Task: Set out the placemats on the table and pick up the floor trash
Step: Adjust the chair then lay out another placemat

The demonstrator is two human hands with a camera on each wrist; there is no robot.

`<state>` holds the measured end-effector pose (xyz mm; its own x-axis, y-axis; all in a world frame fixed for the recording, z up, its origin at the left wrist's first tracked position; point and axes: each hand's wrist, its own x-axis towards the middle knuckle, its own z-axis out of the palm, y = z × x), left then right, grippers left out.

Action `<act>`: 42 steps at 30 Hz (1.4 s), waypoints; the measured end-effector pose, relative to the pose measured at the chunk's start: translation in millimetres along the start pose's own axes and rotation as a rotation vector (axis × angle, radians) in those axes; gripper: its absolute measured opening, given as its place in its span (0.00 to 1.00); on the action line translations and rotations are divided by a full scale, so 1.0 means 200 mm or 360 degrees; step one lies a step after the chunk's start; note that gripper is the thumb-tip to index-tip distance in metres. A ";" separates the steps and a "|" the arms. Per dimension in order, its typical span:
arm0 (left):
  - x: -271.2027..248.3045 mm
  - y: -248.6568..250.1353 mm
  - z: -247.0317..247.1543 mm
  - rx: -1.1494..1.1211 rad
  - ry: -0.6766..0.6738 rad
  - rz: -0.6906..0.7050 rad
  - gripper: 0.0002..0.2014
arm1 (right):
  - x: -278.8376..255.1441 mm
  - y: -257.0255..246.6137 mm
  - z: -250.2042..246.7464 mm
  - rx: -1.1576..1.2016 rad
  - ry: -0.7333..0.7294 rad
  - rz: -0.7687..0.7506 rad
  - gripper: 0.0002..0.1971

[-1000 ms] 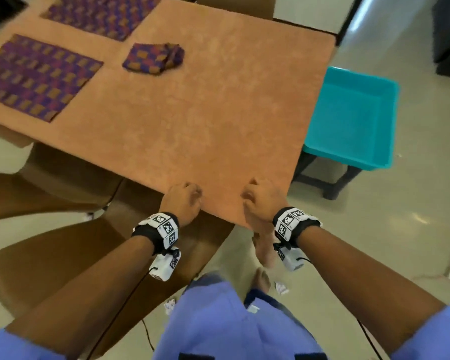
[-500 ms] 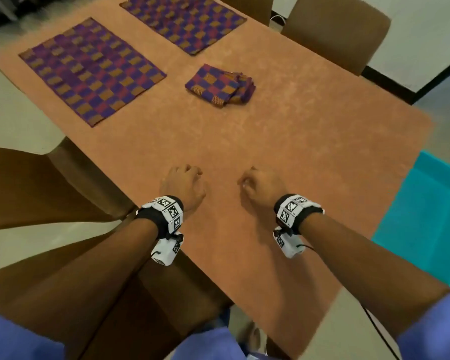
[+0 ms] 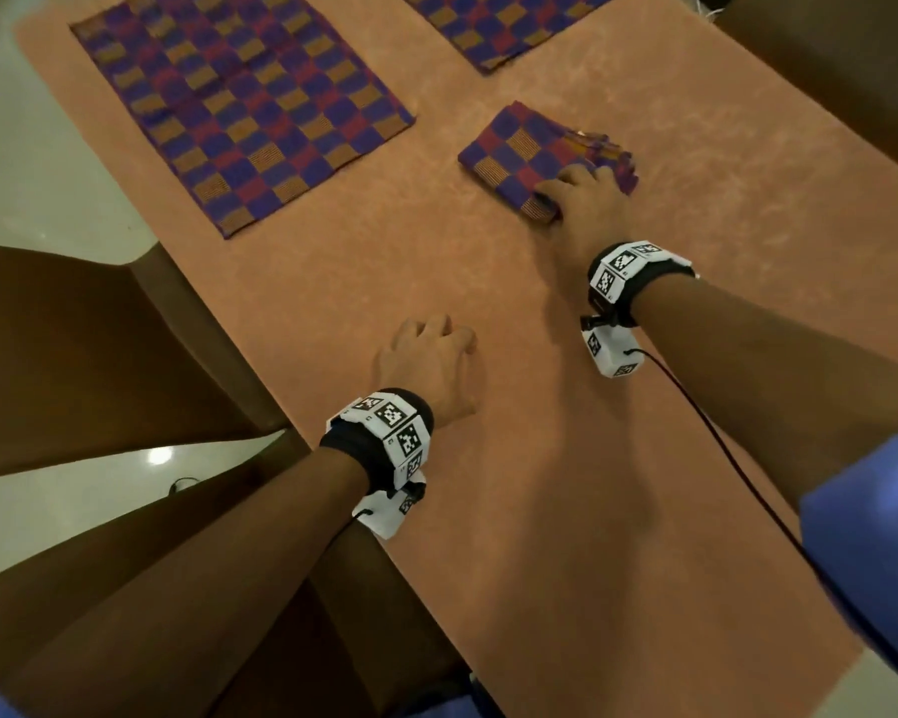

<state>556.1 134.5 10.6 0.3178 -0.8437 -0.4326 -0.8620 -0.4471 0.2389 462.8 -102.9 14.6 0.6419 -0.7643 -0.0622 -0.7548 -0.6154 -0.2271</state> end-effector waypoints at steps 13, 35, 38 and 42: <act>-0.05 0.05 -0.01 -0.0247 0.0101 -0.0059 0.37 | 0.00 -0.06 -0.37 0.0286 0.0419 -0.0212 0.19; -0.63 0.53 -0.25 -0.0885 0.0795 0.0100 0.18 | -0.96 -0.15 -0.74 0.0062 0.0054 -0.0836 0.15; -0.68 0.51 -0.27 -0.0633 0.0875 0.0159 0.09 | -1.02 -0.11 -0.77 0.0087 0.0011 -0.0745 0.14; -0.71 0.51 -0.32 -0.0364 0.0914 0.0322 0.19 | -1.07 -0.09 -0.79 -0.0001 -0.0131 -0.0632 0.07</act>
<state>448.4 189.4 152.1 0.3732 -0.9140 0.1591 -0.8413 -0.2610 0.4734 318.1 41.3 185.1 0.8923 -0.4489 -0.0477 -0.4459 -0.8599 -0.2485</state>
